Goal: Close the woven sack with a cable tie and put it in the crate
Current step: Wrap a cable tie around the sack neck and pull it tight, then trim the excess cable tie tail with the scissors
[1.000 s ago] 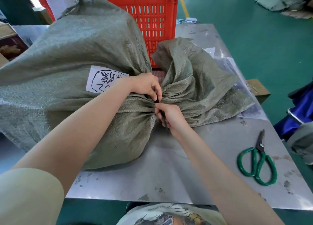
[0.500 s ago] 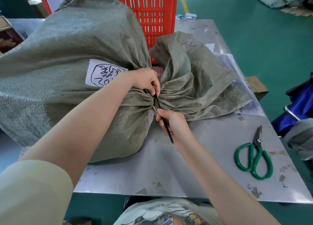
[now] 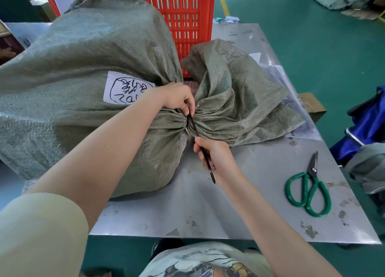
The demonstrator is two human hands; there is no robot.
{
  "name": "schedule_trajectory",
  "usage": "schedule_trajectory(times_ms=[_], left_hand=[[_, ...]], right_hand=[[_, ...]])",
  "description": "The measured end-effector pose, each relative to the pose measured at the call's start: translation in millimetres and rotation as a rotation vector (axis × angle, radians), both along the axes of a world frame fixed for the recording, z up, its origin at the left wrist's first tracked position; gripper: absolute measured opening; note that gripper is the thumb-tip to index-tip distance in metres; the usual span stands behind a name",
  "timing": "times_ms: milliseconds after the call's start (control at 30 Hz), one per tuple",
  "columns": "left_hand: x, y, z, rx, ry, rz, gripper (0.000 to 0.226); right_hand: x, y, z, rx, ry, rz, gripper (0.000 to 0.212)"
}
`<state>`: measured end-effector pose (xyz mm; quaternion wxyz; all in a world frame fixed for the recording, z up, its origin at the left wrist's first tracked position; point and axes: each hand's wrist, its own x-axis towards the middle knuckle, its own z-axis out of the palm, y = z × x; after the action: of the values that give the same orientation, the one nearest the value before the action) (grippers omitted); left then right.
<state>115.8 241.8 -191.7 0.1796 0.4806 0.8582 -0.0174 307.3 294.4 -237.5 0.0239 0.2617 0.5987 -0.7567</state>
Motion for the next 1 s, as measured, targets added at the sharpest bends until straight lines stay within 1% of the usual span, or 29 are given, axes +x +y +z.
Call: schedule_trajectory(times_ms=[67,100,167,200,267,300,367,467,533,633,667,700,733,800,867,933,1000], left_hand=[[2,-1,5,-0.047,-0.082,-0.017,0.024],[5,2,10,-0.076,-0.116,-0.023,0.032],[17,14,26,-0.063,-0.114,-0.001,0.049],[27,23,35,-0.018,-0.079,0.008,0.053],[46,47,49,0.102,0.015,-0.037,0.050],[57,59,52,0.151,0.032,-0.073,0.048],[80,85,49,0.185,-0.006,-0.145,0.046],[114,119,28,0.132,-0.085,-0.234,0.043],[134,138,9,0.099,-0.143,-0.256,0.043],[156,155,-21,0.030,-0.191,-0.258,0.042],[164,160,-32,-0.003,-0.202,-0.268,0.041],[169,162,-42,-0.031,-0.218,-0.272,0.041],[173,163,-51,-0.060,-0.232,-0.278,0.039],[182,165,-66,-0.098,-0.258,-0.283,0.032],[188,167,-76,-0.121,-0.275,-0.268,0.038],[193,167,-82,-0.147,-0.278,-0.285,0.036],[194,167,-87,-0.175,-0.260,-0.302,0.022]], right_hand=[[1,4,-1,0.071,-0.016,0.034,0.041],[2,8,-2,0.102,-0.026,0.044,0.041],[5,18,-2,0.147,-0.078,0.041,0.043],[6,25,-2,0.167,-0.111,0.034,0.045],[9,41,-2,0.195,-0.162,-0.010,0.045],[11,48,-3,0.207,-0.179,-0.041,0.043],[18,65,-5,0.257,-0.204,-0.101,0.036],[31,92,-15,0.370,-0.275,-0.183,0.032],[45,108,-23,0.411,-0.344,-0.249,0.030],[74,126,-36,0.484,-0.377,-0.401,0.027],[85,131,-42,0.556,-0.395,-0.451,0.023],[95,133,-47,0.652,-0.440,-0.469,0.016],[102,135,-51,0.751,-0.511,-0.463,0.015],[113,137,-59,0.870,-0.662,-0.424,0.035],[118,135,-62,0.917,-0.747,-0.376,0.051],[120,133,-61,0.988,-0.780,-0.321,0.059],[122,133,-59,0.980,-0.781,-0.309,0.063]])
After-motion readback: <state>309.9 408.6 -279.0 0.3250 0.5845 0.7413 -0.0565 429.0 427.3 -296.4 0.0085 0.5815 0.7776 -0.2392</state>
